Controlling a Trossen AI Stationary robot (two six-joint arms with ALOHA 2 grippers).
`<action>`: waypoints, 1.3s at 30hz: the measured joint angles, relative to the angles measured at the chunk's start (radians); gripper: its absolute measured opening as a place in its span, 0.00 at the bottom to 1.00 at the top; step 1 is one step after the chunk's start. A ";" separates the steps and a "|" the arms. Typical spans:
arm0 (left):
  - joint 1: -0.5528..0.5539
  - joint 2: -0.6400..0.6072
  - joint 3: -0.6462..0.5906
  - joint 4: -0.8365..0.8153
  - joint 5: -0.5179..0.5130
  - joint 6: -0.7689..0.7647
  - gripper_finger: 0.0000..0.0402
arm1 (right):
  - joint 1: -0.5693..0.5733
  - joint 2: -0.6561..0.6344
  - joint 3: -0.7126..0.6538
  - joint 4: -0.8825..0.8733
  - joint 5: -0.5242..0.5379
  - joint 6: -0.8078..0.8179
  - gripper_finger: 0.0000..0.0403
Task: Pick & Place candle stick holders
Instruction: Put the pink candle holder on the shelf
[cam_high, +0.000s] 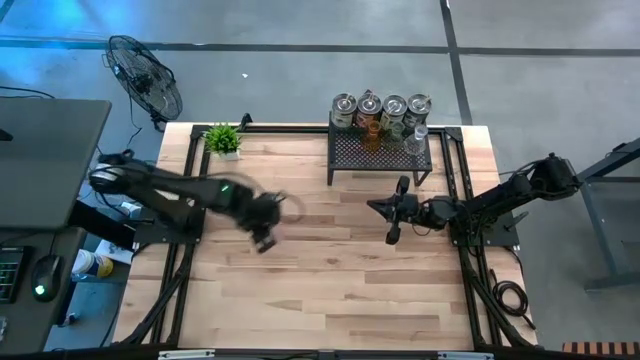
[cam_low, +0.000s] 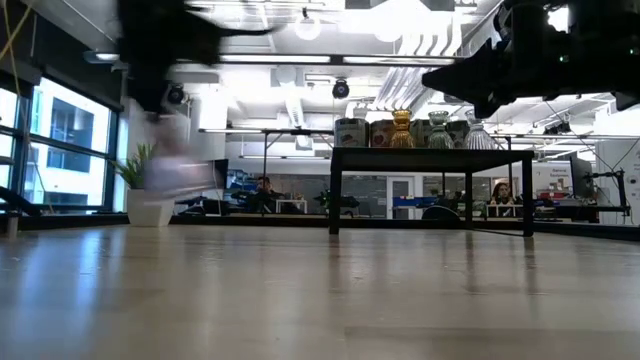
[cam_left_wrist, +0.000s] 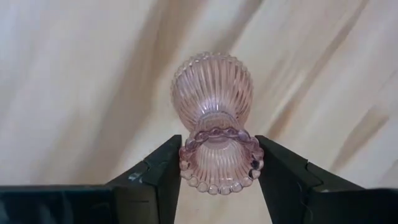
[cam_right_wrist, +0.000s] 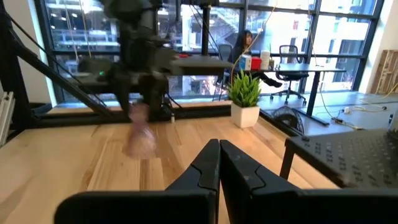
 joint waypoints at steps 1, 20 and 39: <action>0.040 0.031 0.025 0.046 0.001 0.084 0.42 | 0.000 0.000 0.000 0.008 0.000 -0.005 0.00; 0.232 0.657 0.619 0.132 0.080 0.812 0.42 | 0.000 0.000 0.001 0.019 0.003 -0.004 0.00; 0.236 0.621 0.641 0.118 0.021 0.879 0.73 | 0.000 0.000 0.001 0.013 0.003 0.001 0.00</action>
